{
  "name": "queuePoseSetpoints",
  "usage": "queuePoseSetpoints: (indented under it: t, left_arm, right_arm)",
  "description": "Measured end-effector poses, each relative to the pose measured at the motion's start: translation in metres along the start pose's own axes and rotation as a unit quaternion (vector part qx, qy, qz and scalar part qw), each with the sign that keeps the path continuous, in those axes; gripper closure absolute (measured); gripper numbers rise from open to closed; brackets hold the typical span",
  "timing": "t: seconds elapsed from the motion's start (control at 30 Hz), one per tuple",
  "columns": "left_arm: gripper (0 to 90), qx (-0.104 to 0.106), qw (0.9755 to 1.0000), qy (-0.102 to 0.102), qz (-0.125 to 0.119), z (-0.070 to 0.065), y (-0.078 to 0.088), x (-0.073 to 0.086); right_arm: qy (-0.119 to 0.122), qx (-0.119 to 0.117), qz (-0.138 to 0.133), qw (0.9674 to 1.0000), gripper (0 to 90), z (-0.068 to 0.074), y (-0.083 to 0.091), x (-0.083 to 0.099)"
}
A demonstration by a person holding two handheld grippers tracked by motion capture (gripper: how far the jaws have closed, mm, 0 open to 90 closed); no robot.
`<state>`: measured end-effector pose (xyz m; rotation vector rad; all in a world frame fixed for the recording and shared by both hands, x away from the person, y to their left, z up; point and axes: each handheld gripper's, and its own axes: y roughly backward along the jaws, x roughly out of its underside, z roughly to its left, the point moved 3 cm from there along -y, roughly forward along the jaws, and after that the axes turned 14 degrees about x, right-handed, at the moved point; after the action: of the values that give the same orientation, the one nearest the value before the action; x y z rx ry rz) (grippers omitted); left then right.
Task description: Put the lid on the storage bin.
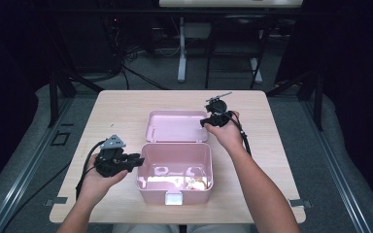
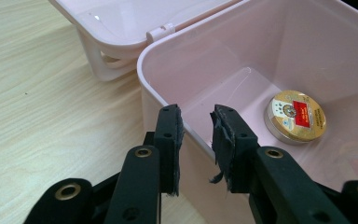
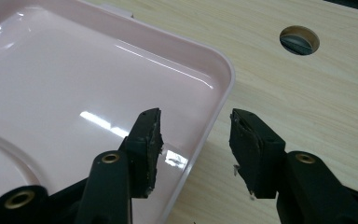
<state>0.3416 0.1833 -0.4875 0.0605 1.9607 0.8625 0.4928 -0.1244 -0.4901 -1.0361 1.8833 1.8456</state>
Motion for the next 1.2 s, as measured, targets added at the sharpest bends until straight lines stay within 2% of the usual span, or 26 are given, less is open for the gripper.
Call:
queuePoseSetpoints:
  t: [0.47,0.7,0.73,0.9,1.2]
  left_arm:
    - [74.1,-0.002,1.0000,-0.001,0.000,-0.001,0.001,0.000]
    - [74.5,0.000,1.0000,0.001,-0.002,0.000,0.001,0.000]
    - [74.5,-0.001,1.0000,0.000,-0.002,0.000,0.001,0.000]
    - [74.8,-0.001,1.0000,0.001,-0.002,0.000,0.001,0.000]
    - [76.1,-0.002,1.0000,0.001,-0.002,-0.001,0.002,0.000]
  right_arm:
    - [-0.025,0.000,0.003,0.9997,54.1,-0.003,-0.011,-0.001]
    - [-0.037,0.005,0.006,0.9993,57.3,-0.003,-0.018,-0.002]
    - [-0.046,0.006,0.012,0.9988,59.0,-0.002,-0.019,-0.002]
    - [-0.051,0.011,0.019,0.9985,61.3,-0.001,-0.027,-0.001]
    - [-0.070,0.007,0.026,0.9972,65.7,-0.001,-0.032,-0.002]
